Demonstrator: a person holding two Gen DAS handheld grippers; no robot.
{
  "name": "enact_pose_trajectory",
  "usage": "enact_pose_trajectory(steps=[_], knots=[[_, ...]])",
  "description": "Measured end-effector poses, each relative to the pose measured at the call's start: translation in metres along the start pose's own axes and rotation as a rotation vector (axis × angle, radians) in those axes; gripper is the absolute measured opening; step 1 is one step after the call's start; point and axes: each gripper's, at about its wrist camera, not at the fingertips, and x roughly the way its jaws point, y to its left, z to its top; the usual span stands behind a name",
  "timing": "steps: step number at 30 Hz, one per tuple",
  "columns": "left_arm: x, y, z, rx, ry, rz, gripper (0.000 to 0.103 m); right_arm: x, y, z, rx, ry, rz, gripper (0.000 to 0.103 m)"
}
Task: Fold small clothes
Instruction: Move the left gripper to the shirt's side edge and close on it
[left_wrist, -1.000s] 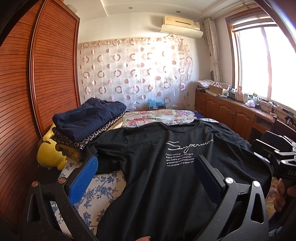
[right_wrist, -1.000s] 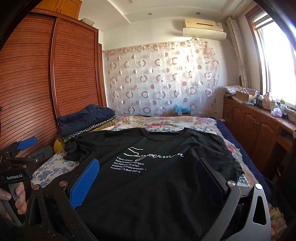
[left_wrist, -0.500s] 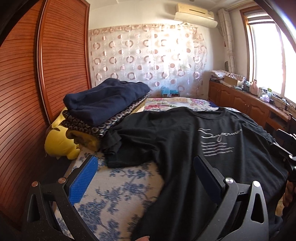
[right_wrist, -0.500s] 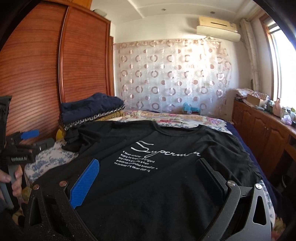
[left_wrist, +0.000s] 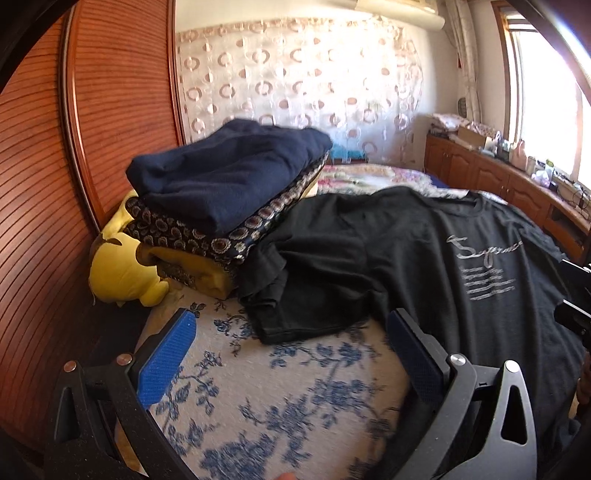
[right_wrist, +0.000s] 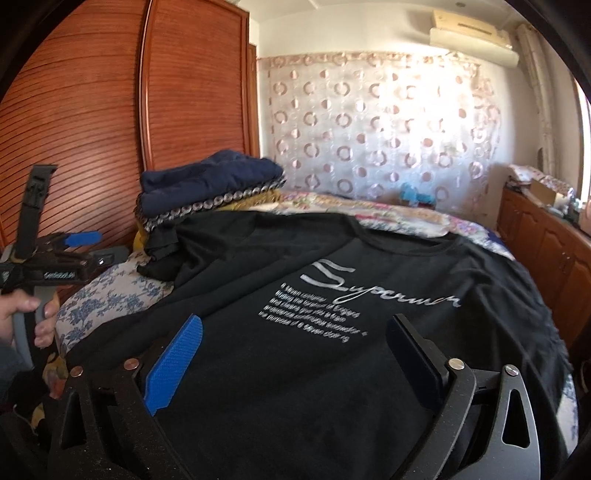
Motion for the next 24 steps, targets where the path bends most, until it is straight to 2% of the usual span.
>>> enact_pose_trajectory(steps=[3, 10, 15, 18, 24], knots=[[0.018, 0.010, 0.003, -0.006, 0.054, -0.016, 0.097, 0.008, 0.000, 0.004, -0.023, 0.051, 0.033, 0.089], [0.055, 0.028, 0.010, -0.044, 0.160, -0.054, 0.069, 0.015, 0.003, 0.013, -0.078, 0.127, 0.088, 0.086], [0.073, 0.033, 0.015, -0.047, 0.199, -0.025, 0.061, 0.016, -0.002, 0.025, -0.094, 0.150, 0.118, 0.086], [0.076, 0.035, 0.017, -0.058, 0.211, -0.002, 0.048, 0.015, -0.004, 0.029, -0.104, 0.141, 0.122, 0.086], [0.071, 0.039, 0.013, -0.064, 0.220, -0.023, 0.045, 0.012, -0.007, 0.026, -0.109, 0.136, 0.116, 0.086]])
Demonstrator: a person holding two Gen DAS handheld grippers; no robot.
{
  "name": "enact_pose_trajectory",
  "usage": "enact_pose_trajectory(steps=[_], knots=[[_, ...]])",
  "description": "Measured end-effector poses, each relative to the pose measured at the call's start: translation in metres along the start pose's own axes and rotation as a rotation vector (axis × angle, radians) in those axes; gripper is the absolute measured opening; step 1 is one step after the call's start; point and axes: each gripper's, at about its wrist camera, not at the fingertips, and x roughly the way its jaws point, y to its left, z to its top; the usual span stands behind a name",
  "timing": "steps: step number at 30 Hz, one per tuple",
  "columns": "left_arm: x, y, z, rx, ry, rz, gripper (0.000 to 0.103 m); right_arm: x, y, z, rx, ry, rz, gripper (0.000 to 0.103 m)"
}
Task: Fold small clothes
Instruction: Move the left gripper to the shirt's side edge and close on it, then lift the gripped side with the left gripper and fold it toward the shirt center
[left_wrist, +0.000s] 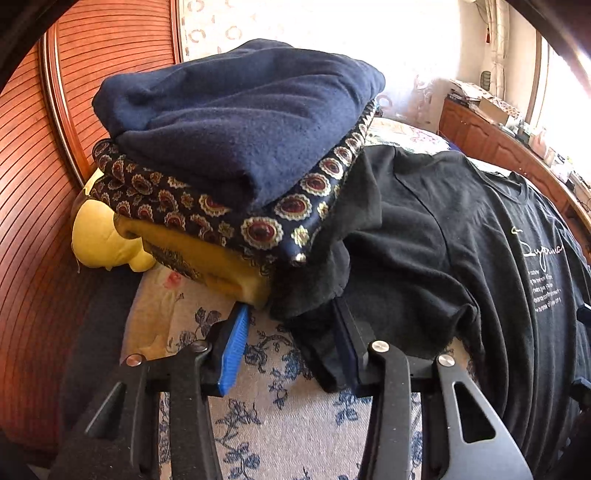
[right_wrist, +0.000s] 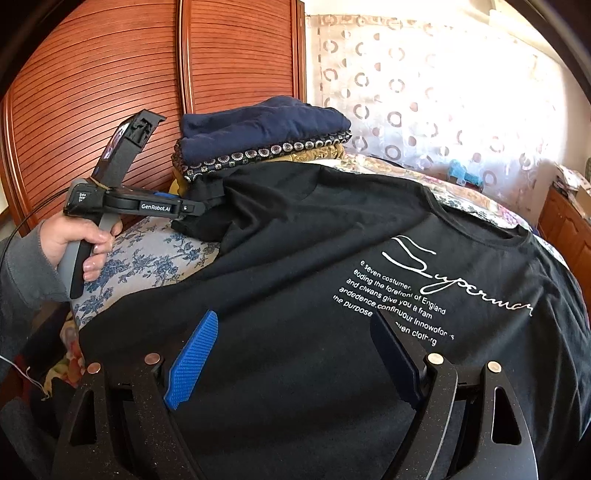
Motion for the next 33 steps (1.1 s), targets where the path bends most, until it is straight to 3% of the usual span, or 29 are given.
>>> enact_pose_trajectory(steps=[8, 10, 12, 14, 16, 26, 33], knots=[[0.002, -0.009, -0.005, 0.028, 0.011, -0.039, 0.035, -0.015, -0.011, -0.005, 0.005, -0.005, -0.003, 0.086], [0.002, -0.012, -0.002, 0.035, 0.005, -0.030, 0.033, 0.006, 0.002, 0.001, -0.002, -0.009, -0.010, 0.086], [0.004, -0.013, 0.002, 0.028, 0.002, -0.023, 0.028, 0.008, 0.005, 0.002, 0.005, -0.015, 0.000, 0.086], [0.004, -0.012, 0.005, 0.021, 0.003, -0.036, 0.010, 0.008, 0.007, 0.001, 0.003, -0.016, 0.000, 0.086], [0.001, -0.013, 0.005, 0.024, -0.011, -0.031, 0.006, 0.008, 0.006, 0.001, 0.004, -0.018, 0.002, 0.086], [-0.048, -0.063, 0.031, 0.130, -0.128, -0.160, 0.005, 0.008, 0.003, 0.000, 0.023, -0.024, 0.005, 0.086], [-0.073, -0.119, 0.062, 0.247, -0.138, -0.259, 0.005, 0.005, -0.002, -0.002, 0.053, -0.047, -0.004, 0.086]])
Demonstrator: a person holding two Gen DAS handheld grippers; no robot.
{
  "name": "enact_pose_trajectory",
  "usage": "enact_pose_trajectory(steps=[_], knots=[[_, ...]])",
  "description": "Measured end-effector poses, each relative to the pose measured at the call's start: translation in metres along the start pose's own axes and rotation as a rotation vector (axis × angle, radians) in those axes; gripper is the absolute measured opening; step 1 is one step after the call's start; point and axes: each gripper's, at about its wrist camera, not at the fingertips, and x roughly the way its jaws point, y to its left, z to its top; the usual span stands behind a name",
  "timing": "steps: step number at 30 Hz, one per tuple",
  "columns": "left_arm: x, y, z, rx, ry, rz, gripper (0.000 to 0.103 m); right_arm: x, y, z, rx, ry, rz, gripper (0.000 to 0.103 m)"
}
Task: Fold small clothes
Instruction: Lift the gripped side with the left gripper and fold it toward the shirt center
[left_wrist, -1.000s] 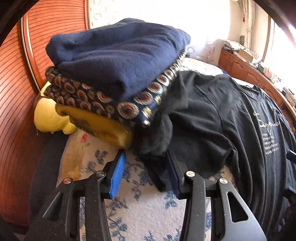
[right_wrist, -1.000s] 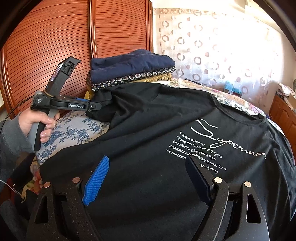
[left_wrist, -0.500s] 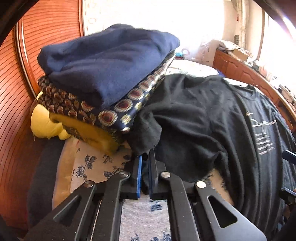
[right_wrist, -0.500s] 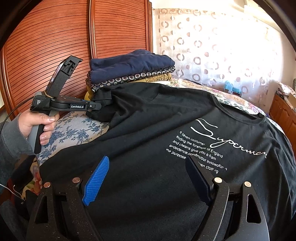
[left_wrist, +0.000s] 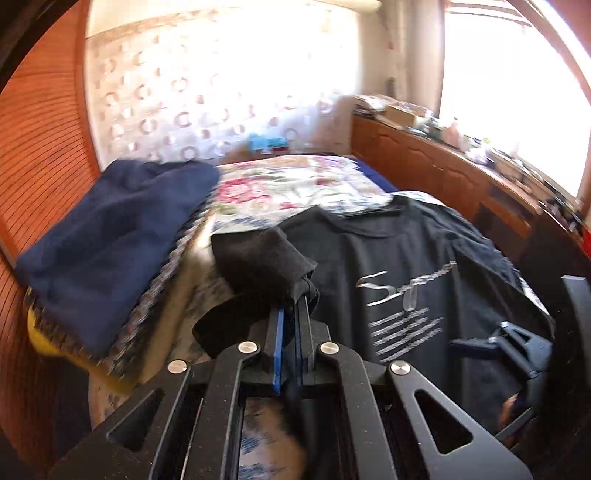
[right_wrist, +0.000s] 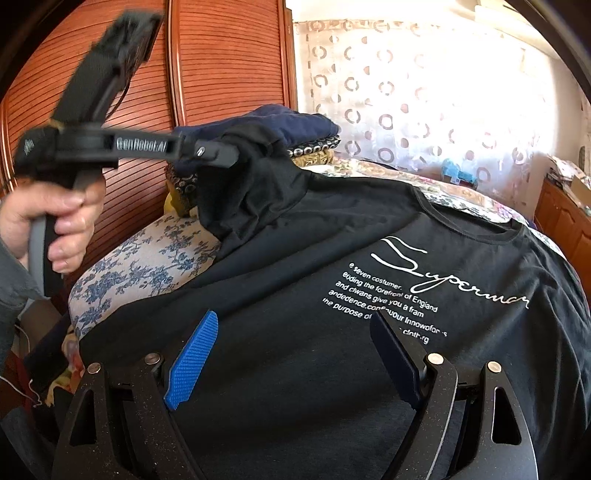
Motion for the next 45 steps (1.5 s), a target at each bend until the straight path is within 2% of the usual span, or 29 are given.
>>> enact_pose_trajectory(steps=[3, 5, 7, 10, 11, 17, 24, 28, 33, 37, 43, 45], knots=[[-0.003, -0.014, 0.010, 0.032, -0.002, -0.007, 0.010, 0.000, -0.002, -0.001, 0.017, -0.004, -0.001, 0.086], [-0.007, -0.015, 0.010, 0.048, -0.019, -0.003, 0.034, 0.000, -0.003, -0.002, 0.029, -0.005, 0.000, 0.086], [-0.013, -0.013, 0.005, 0.049, -0.035, -0.005, 0.048, 0.000, -0.005, -0.002, 0.038, -0.007, 0.000, 0.086], [-0.009, 0.000, -0.005, 0.020, -0.011, -0.002, 0.075, -0.001, -0.006, -0.002, 0.047, -0.009, 0.000, 0.086], [-0.008, 0.005, -0.011, 0.014, -0.006, 0.003, 0.079, -0.001, -0.006, -0.002, 0.047, -0.008, -0.001, 0.086], [0.003, 0.046, -0.058, -0.054, 0.068, 0.040, 0.079, -0.002, -0.018, 0.005, 0.050, 0.004, -0.009, 0.085], [0.026, 0.059, -0.088, -0.071, 0.147, 0.073, 0.079, 0.010, -0.034, 0.039, 0.021, 0.019, 0.032, 0.060], [0.038, 0.058, -0.095, -0.064, 0.198, 0.068, 0.080, 0.032, -0.038, 0.055, 0.018, 0.062, 0.062, 0.059], [0.041, 0.057, -0.098, -0.056, 0.186, 0.062, 0.087, 0.061, -0.041, 0.063, 0.025, 0.115, 0.075, 0.056], [0.041, 0.056, -0.099, -0.062, 0.184, 0.062, 0.088, 0.083, -0.040, 0.067, 0.032, 0.162, 0.093, 0.049], [0.038, 0.058, -0.101, -0.062, 0.176, 0.054, 0.088, 0.116, -0.042, 0.070, 0.022, 0.236, 0.080, 0.036], [0.036, 0.061, -0.101, -0.082, 0.176, 0.046, 0.088, 0.121, -0.042, 0.070, 0.027, 0.238, 0.089, 0.027]])
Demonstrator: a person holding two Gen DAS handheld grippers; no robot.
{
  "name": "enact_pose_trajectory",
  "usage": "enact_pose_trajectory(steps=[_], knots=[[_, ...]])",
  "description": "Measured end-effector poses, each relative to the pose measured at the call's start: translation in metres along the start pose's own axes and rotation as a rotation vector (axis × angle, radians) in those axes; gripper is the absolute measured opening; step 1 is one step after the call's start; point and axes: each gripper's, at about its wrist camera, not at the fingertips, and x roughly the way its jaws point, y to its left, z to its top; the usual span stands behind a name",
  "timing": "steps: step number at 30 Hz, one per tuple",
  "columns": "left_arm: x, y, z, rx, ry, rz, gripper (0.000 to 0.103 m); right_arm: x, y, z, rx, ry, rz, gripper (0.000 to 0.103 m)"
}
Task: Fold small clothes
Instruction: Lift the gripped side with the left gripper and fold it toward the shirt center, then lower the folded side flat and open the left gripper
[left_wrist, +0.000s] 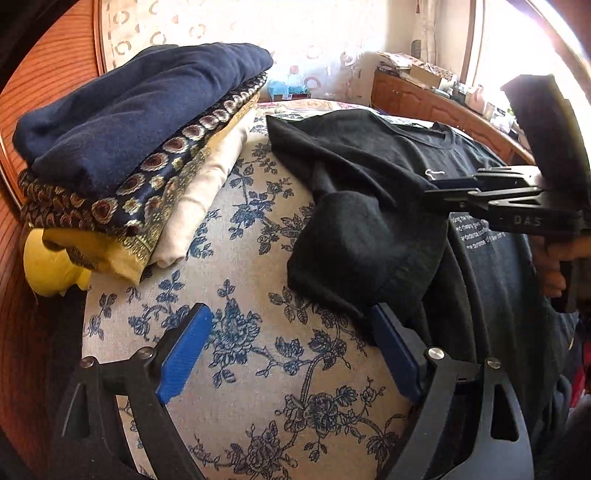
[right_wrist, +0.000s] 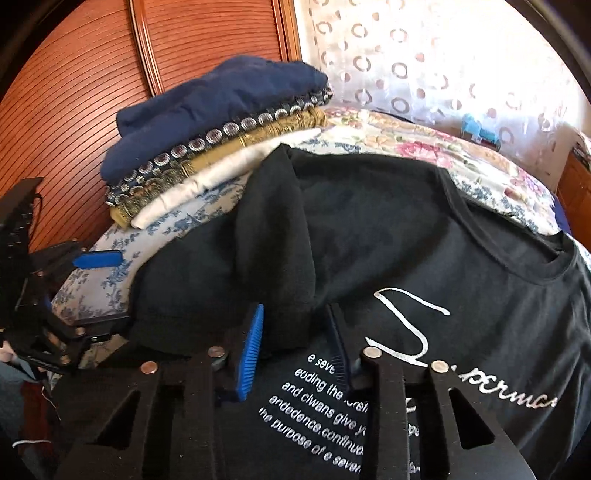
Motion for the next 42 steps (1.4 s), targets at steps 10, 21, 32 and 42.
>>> enact_pose_trajectory(steps=[10, 21, 32, 42], knots=[[-0.032, -0.011, -0.002, -0.061, -0.082, -0.096, 0.073, -0.040, 0.001, 0.022, -0.078, -0.153, -0.031, 0.005], [-0.025, -0.034, 0.006, -0.005, -0.066, -0.108, 0.073, -0.027, -0.054, 0.023, 0.036, -0.080, -0.290, 0.041], [0.008, -0.045, 0.024, 0.033, -0.006, -0.090, 0.033, -0.059, -0.020, -0.018, 0.009, -0.110, -0.042, 0.049], [0.012, -0.040, 0.019, 0.024, -0.014, -0.057, 0.029, -0.013, 0.026, -0.035, -0.119, -0.015, 0.026, 0.040]])
